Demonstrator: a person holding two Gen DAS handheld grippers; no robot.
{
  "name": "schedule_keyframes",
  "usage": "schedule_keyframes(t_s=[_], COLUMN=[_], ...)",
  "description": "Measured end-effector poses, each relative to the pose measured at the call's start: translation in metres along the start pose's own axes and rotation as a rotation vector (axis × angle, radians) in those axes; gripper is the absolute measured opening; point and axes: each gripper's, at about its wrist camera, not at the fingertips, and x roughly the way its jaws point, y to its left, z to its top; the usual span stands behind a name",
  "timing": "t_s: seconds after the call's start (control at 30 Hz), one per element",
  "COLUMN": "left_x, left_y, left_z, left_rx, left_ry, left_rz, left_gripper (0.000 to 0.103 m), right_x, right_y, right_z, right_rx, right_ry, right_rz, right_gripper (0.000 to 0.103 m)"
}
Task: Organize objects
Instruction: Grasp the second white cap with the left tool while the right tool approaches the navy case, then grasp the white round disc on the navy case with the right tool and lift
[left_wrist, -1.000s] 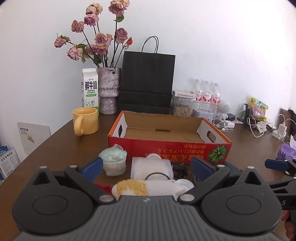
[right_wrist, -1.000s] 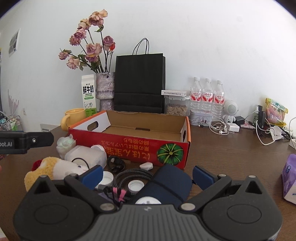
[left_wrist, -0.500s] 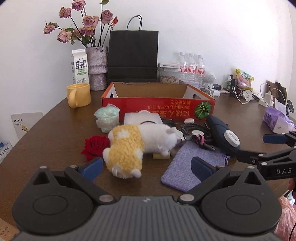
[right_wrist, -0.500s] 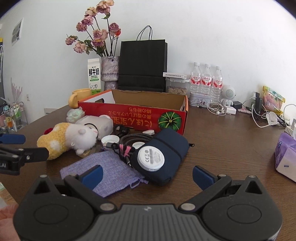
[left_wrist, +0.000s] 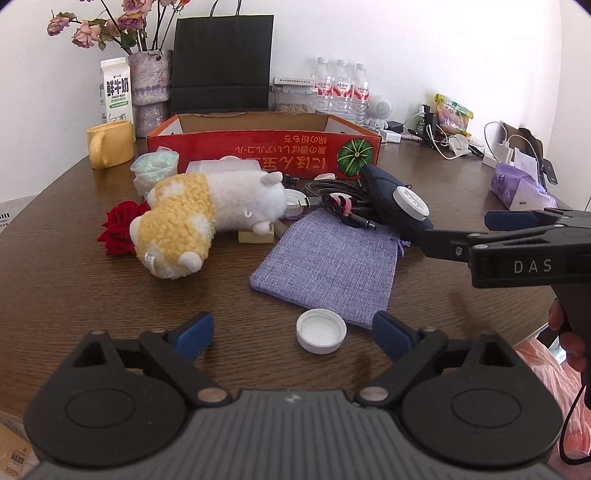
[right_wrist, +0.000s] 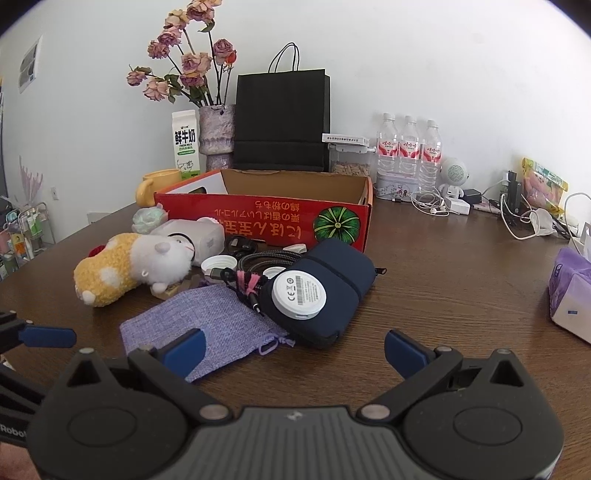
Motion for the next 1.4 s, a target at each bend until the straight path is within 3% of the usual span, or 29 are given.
schedule_keyframes(t_s=[0.07, 0.13, 0.17, 0.2, 0.47, 0.9, 1.2, 1.27, 1.4], left_x=[0.001, 0.000, 0.000, -0.001, -0.001, -0.008, -0.009, -0.009, -0.008], left_y=[-0.002, -0.004, -0.005, -0.006, -0.006, 0.010, 0.019, 0.019, 0.020], left_z=[-0.001, -0.001, -0.002, -0.002, -0.004, 0.006, 0.016, 0.015, 0.015], left_rx=[0.015, 0.031, 0.038, 0.042, 0.049, 0.000, -0.017, -0.018, -0.019], left_ry=[-0.003, -0.012, -0.017, -0.020, -0.030, -0.103, -0.132, -0.133, -0.131], left_rz=[0.006, -0.006, -0.011, -0.014, -0.017, 0.042, 0.086, 0.086, 0.087], left_gripper=[0.075, 0.054, 0.034, 0.029, 0.029, 0.029, 0.029, 0.029, 0.029], right_x=[0.001, 0.002, 0.003, 0.003, 0.008, 0.014, 0.033, 0.038, 0.045], right_y=[0.000, 0.001, 0.001, 0.001, 0.002, -0.015, -0.016, -0.017, -0.015], right_z=[0.000, -0.001, -0.001, -0.001, -0.006, -0.007, 0.003, 0.006, 0.009], right_rx=[0.005, 0.005, 0.004, 0.004, 0.012, 0.114, 0.107, 0.116, 0.123], right_ry=[0.003, 0.005, 0.008, 0.009, 0.018, -0.085, -0.088, -0.090, -0.087], right_rz=[0.000, 0.003, 0.003, 0.005, 0.036, 0.135, 0.035, 0.037, 0.048], right_gripper=[0.103, 0.103, 0.103, 0.103, 0.103, 0.103, 0.103, 0.099, 0.080])
